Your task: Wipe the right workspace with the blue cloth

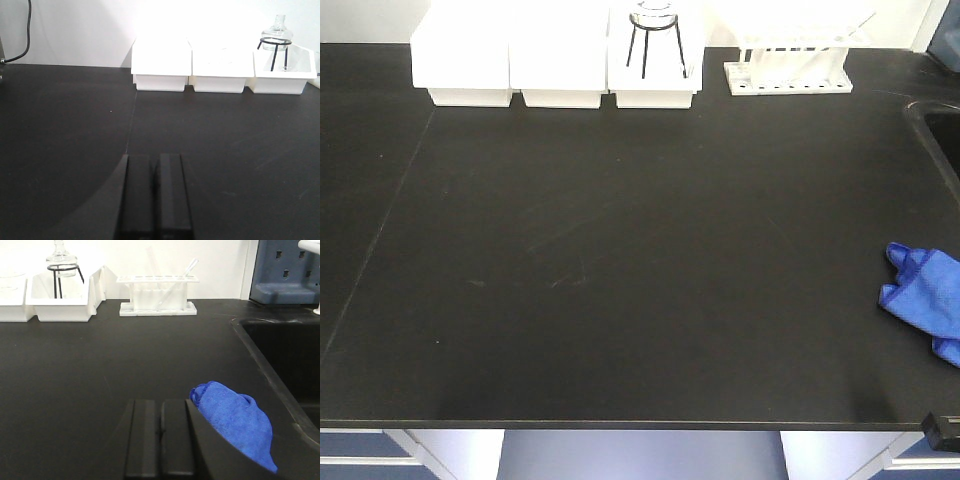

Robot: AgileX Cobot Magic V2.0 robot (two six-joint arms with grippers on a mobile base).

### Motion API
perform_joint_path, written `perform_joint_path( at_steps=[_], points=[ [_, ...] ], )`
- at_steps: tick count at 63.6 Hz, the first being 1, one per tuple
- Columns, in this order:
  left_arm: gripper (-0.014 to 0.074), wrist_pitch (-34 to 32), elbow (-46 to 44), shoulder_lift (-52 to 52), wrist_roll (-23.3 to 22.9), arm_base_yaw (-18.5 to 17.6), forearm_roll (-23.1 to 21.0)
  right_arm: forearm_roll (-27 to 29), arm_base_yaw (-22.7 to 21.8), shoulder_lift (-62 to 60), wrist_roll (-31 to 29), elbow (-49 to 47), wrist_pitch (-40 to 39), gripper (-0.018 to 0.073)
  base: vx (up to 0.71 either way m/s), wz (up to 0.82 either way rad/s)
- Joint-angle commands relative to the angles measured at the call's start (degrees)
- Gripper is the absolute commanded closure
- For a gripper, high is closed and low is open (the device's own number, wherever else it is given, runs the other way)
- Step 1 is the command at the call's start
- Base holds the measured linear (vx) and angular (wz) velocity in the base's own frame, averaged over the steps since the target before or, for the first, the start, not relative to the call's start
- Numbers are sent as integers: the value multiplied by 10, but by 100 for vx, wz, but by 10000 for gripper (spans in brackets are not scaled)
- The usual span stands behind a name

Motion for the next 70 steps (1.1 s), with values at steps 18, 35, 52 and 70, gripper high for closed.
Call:
perform_joint_path(
  at_steps=[18,35,52,70],
  points=[
    [602,-46,18,-9,-5,3,1,-4,-3,-6,-3,11,-60,567,0,0],
    [602,-46,18,-9,-5,3,1,-2,-3,-6,0,11,-185,567,0,0],
    [602,-46,18,-9,-5,3,1,3,-3,-1,92,-128,-178,564,0,0],
    [602,-46,18,-9,-5,3,1,-260,-3,228,149,-363,79,562,0,0]
  ],
)
